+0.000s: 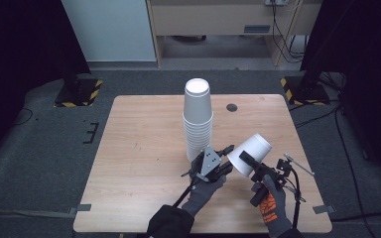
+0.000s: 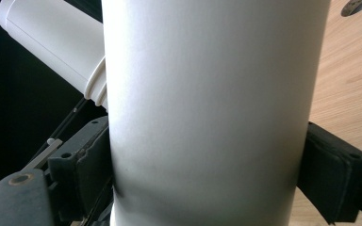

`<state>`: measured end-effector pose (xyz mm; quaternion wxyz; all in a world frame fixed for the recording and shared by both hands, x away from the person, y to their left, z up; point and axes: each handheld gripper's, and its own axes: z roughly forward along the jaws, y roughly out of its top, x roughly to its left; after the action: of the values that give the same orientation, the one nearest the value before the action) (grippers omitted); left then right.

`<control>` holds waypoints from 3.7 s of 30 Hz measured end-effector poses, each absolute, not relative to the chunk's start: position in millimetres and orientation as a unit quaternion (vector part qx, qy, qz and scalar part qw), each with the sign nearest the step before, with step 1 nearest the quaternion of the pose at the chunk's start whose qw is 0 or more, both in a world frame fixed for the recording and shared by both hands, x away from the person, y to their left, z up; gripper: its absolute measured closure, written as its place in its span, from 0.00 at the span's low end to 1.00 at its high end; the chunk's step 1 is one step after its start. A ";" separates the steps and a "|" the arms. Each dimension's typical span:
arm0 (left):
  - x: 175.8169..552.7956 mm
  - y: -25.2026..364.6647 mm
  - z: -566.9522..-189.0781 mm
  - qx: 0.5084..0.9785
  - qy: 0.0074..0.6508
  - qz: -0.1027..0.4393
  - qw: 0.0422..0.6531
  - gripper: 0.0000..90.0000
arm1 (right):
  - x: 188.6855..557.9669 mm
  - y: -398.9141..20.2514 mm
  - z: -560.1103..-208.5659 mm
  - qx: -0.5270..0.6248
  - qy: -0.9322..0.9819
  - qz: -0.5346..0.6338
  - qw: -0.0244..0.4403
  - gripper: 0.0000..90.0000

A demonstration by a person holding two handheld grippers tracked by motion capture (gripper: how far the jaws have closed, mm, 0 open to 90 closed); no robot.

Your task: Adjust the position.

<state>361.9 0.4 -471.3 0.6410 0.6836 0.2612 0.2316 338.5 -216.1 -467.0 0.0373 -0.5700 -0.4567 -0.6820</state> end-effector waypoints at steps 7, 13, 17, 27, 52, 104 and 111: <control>360.9 1.0 -471.3 0.688 0.255 0.235 0.637 0.82 | 338.8 -216.7 -466.0 -0.568 -0.458 -0.683 0.034 0.16; 360.8 1.5 -471.7 0.692 0.253 0.229 0.636 0.84 | 339.2 -217.4 -465.9 -0.569 -0.458 -0.683 0.034 0.15; 358.9 3.1 -471.7 0.696 0.246 0.224 0.637 0.85 | 340.0 -218.6 -464.6 -0.566 -0.456 -0.686 0.032 0.15; 356.4 6.2 -472.5 0.702 0.239 0.216 0.636 0.87 | 341.6 -218.7 -464.3 -0.565 -0.458 -0.686 0.033 0.14; 355.5 11.1 -474.2 0.699 0.238 0.207 0.641 0.85 | 343.8 -215.8 -466.2 -0.562 -0.471 -0.679 0.034 0.13; 350.1 34.3 -452.8 0.739 0.215 0.188 0.611 0.95 | 354.8 -256.6 -460.8 -0.578 -0.437 -0.688 -0.049 0.10; 347.7 52.0 -442.9 0.735 0.226 0.188 0.610 0.95 | 356.7 -267.2 -464.9 -0.587 -0.441 -0.674 -0.084 0.10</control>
<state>347.7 52.0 -442.9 0.6104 0.7354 0.2262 0.1882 356.7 -267.2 -464.9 -0.0843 -0.5868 -0.4415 -0.6736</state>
